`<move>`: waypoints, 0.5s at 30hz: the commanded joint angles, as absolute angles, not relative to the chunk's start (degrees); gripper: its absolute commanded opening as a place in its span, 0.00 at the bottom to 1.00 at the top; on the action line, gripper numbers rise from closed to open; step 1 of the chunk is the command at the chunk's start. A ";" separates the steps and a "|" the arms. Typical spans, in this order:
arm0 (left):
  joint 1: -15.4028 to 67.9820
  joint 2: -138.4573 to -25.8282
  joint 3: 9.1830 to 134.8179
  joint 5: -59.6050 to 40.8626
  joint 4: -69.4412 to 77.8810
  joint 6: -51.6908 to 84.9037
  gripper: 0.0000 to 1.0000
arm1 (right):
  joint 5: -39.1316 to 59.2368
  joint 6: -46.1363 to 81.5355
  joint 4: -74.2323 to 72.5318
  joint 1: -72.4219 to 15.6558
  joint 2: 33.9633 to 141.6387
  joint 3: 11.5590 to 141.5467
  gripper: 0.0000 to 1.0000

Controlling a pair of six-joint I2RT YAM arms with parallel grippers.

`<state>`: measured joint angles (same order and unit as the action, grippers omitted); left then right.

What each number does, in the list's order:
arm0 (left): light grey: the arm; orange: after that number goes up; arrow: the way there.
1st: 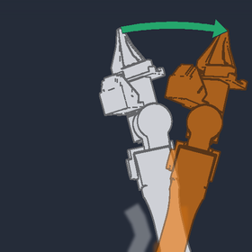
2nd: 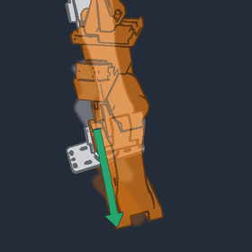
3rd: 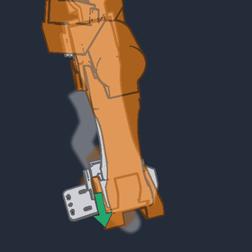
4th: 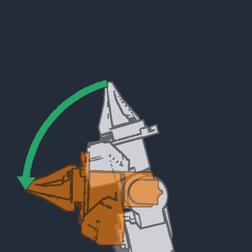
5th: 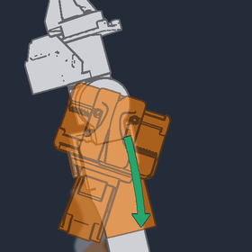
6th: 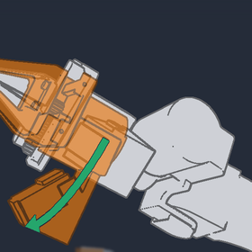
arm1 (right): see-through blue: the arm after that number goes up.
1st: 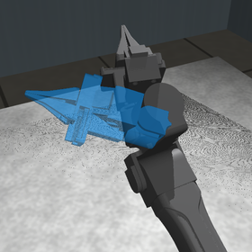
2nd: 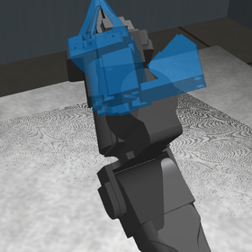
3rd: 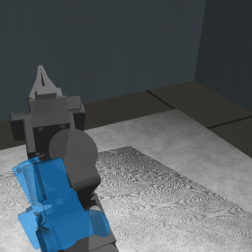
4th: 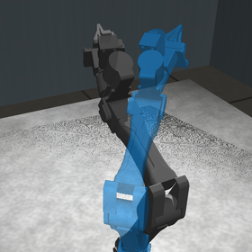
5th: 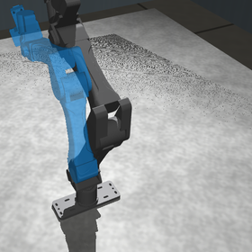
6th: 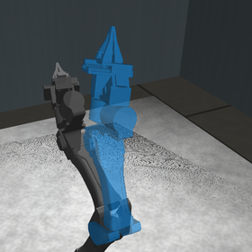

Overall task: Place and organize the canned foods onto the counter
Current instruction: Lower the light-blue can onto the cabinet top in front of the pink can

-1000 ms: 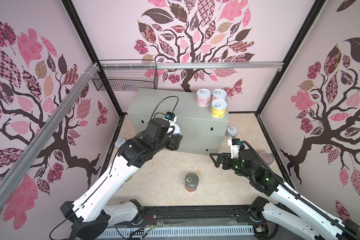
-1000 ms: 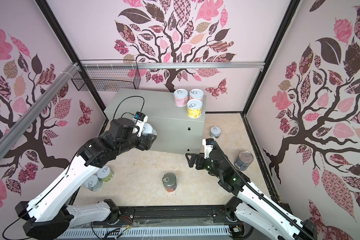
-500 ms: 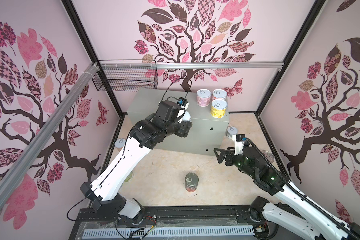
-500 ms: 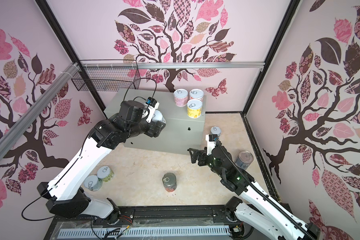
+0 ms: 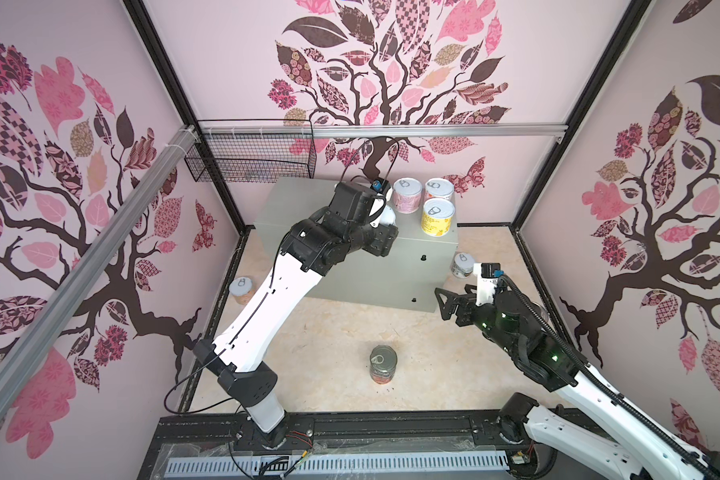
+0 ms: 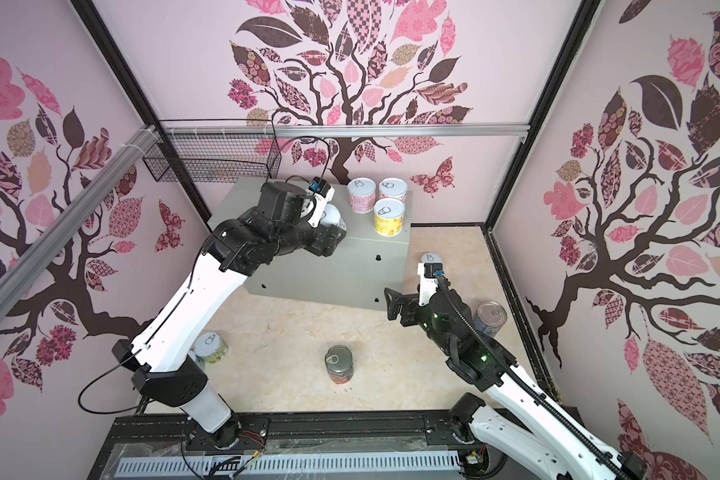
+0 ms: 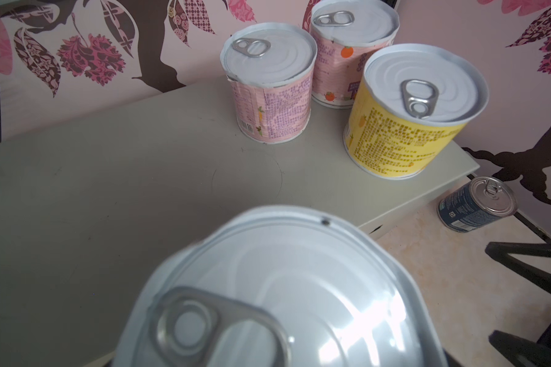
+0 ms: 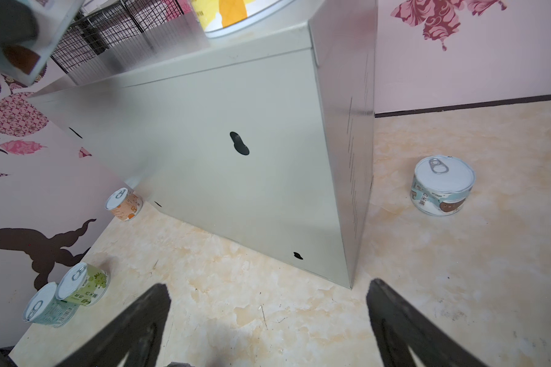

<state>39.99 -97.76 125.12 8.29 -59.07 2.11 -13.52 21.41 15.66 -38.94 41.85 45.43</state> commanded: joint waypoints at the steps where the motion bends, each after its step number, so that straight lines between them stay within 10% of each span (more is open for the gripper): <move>1: 39.50 -99.75 131.05 7.94 -57.30 1.12 0.51 | -15.30 20.41 16.54 -39.11 41.03 45.44 1.00; 15: 37.00 -107.57 137.07 4.71 -56.80 2.37 0.51 | -13.36 22.44 14.21 -39.13 41.47 39.49 1.00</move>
